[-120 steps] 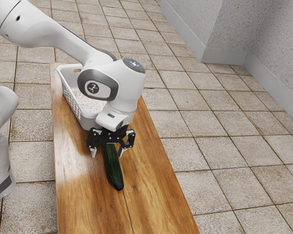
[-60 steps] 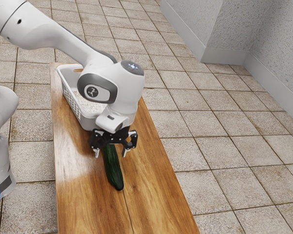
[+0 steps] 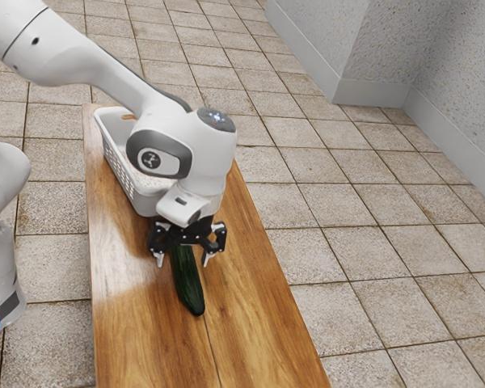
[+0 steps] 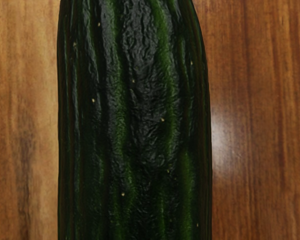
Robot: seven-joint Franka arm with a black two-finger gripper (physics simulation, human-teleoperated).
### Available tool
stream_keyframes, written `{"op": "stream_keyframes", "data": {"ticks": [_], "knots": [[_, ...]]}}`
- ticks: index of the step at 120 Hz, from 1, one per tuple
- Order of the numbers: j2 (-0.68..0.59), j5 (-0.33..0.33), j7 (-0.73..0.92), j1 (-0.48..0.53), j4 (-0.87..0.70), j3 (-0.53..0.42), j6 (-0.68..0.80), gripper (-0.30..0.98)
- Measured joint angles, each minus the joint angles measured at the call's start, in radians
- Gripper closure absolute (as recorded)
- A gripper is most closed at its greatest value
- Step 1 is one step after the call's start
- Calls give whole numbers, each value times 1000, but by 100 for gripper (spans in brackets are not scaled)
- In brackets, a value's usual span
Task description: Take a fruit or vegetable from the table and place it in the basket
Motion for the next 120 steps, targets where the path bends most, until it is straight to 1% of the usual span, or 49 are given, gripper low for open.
{"op": "stream_keyframes", "data": {"ticks": [82,105,120], "knots": [[13,-4,9,3,-32,0,58,0],[13,-17,1,4,-28,1,68,24],[14,-21,-4,5,-28,2,75,33]]}}
